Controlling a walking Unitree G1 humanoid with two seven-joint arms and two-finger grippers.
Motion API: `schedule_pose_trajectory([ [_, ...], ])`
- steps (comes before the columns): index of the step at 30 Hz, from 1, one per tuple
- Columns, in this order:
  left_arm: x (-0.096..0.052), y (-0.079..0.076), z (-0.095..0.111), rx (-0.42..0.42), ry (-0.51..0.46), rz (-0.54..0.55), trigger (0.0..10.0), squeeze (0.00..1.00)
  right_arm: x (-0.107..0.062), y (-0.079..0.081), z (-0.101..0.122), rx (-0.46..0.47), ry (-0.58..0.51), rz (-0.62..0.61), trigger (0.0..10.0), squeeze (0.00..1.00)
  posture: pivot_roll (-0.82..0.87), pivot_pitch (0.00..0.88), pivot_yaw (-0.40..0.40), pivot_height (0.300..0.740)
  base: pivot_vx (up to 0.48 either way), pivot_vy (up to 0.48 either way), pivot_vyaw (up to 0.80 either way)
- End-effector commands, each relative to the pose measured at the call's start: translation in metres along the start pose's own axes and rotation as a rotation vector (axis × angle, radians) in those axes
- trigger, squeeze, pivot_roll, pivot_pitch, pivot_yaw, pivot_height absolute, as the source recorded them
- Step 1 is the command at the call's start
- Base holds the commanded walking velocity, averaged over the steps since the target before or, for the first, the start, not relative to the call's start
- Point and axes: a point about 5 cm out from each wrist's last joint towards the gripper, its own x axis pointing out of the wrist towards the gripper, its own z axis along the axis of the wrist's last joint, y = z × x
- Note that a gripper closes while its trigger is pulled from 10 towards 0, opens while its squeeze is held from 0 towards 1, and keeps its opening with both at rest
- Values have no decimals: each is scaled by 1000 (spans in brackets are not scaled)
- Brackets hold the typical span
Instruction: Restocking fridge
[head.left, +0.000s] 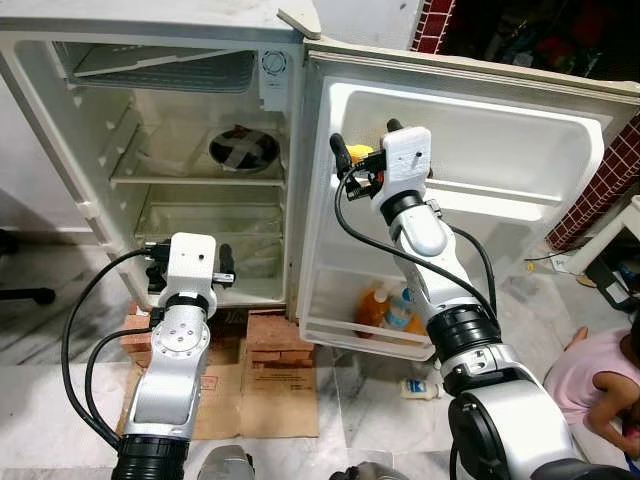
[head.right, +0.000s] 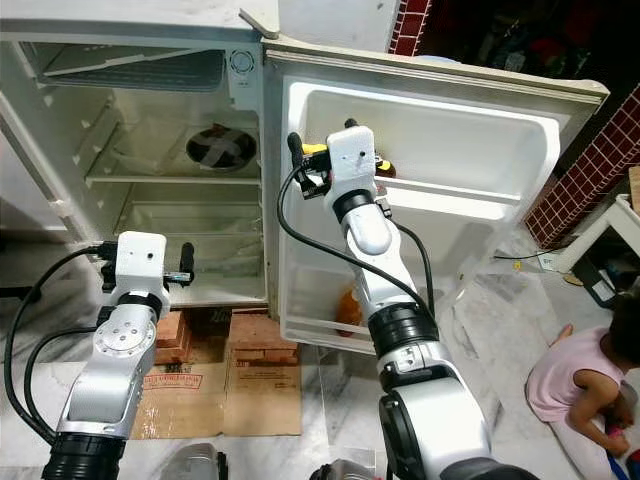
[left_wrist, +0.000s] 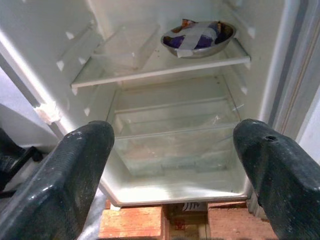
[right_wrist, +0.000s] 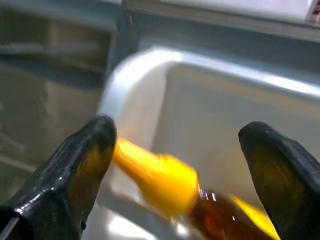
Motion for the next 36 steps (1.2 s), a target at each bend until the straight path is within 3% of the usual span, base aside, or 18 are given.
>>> schedule_pose_trajectory([
  [1, 2, -1, 1, -3, -5, -3, 10000, 0, 2, -5, -11, -46, 95, -35, 10000, 0, 128, 0, -95, 740, 0, 0, 0],
  [8, 2, 0, 2, -2, -8, 4, 10000, 0, 3, -16, -13, -43, 124, -111, 10000, 0, 130, 0, -97, 740, 0, 0, 0],
  [16, 3, 1, 4, -11, -29, 11, 10000, 0, 0, -18, 16, 12, -90, -66, 10000, 0, 126, 0, -96, 740, 0, 0, 0],
  [24, 3, 2, 5, -20, -41, 6, 10000, 0, -33, -23, 14, -16, -146, -25, 10000, 0, 115, 0, -91, 740, 0, 0, 0],
  [26, 4, 1, 8, -21, -63, -2, 10000, 0, -49, -21, 5, 1, -116, -21, 10000, 0, 108, 0, -86, 740, 0, 0, 0],
  [31, 5, 1, 11, -17, -76, 2, 10000, 0, -66, -20, -7, -1, -66, -20, 10000, 0, 102, 0, -80, 740, 0, 0, 0],
  [36, 6, 2, 11, 3, -91, -11, 10000, 0, -88, -27, -25, -25, 62, -41, 10000, 0, 92, 0, -71, 740, 0, -201, 0],
])
